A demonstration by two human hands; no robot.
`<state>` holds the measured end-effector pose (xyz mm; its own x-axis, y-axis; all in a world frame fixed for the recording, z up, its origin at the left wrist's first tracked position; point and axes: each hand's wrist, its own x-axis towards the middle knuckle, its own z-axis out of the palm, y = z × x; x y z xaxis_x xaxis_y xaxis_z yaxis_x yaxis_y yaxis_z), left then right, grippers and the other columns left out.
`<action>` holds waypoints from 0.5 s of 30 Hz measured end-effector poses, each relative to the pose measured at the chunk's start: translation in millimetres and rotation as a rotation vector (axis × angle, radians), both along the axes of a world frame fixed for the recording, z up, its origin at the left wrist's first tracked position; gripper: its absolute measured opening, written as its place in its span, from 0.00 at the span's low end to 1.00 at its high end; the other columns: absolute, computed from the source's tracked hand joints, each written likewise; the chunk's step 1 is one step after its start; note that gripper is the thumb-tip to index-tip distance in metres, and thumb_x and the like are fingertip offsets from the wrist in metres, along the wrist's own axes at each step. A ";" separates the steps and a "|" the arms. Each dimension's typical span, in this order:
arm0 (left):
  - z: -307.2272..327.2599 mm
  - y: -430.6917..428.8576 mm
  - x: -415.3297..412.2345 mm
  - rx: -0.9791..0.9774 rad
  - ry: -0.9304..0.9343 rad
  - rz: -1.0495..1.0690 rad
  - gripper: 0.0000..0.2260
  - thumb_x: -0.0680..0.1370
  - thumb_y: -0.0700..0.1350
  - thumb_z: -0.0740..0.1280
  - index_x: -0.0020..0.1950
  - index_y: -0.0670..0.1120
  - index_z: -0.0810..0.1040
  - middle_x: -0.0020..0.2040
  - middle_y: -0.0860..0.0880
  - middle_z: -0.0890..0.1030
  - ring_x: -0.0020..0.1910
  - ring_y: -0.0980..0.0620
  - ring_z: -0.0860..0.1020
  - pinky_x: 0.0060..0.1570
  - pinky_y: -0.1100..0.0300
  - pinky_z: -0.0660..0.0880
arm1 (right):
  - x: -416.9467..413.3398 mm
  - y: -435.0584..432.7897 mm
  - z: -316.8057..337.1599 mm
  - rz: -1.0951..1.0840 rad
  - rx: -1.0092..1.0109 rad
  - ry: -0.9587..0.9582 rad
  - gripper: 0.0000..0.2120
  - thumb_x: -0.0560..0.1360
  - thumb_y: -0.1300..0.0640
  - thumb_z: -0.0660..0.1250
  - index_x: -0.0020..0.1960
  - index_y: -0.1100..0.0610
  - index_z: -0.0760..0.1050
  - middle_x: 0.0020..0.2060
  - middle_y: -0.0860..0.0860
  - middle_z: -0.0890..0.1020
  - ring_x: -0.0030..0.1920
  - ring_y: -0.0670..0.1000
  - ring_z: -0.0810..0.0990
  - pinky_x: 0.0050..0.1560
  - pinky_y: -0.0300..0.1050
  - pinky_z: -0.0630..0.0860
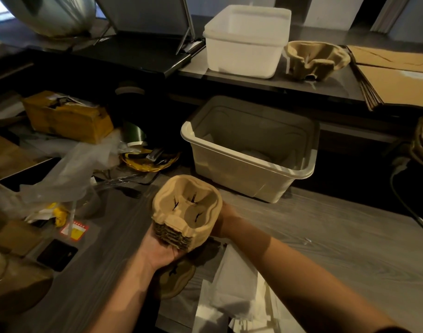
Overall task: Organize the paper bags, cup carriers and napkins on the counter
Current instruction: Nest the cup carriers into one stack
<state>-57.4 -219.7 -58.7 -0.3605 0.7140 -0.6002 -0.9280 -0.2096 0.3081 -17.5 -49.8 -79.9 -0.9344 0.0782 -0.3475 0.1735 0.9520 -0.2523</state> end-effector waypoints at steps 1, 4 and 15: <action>-1.2 -0.7 -1.2 0.006 -0.017 -0.006 0.22 0.73 0.55 0.59 0.46 0.40 0.84 0.47 0.36 0.83 0.40 0.37 0.83 0.33 0.43 0.80 | 2.1 -0.1 1.4 0.011 -0.008 0.003 0.28 0.77 0.43 0.60 0.73 0.52 0.61 0.72 0.54 0.64 0.71 0.54 0.62 0.71 0.51 0.60; 0.0 -3.0 -1.2 0.016 -0.057 -0.027 0.22 0.68 0.54 0.68 0.54 0.41 0.81 0.52 0.36 0.81 0.44 0.37 0.82 0.35 0.44 0.80 | 9.0 1.7 -0.8 -0.090 -0.129 0.082 0.26 0.78 0.46 0.61 0.72 0.55 0.63 0.70 0.55 0.67 0.70 0.55 0.65 0.69 0.50 0.63; 2.3 -12.1 -3.7 -0.017 0.018 0.030 0.22 0.68 0.53 0.69 0.56 0.42 0.78 0.49 0.37 0.82 0.43 0.38 0.83 0.34 0.45 0.80 | -12.7 -11.0 14.2 -0.191 -0.499 0.184 0.14 0.77 0.63 0.63 0.62 0.65 0.73 0.60 0.63 0.75 0.52 0.51 0.71 0.62 0.45 0.69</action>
<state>-61.1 -231.8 -56.4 -0.3920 0.6926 -0.6055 -0.9158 -0.2316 0.3280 -30.2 -60.8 -65.7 -0.9683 0.1200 -0.2189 0.2421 0.6653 -0.7063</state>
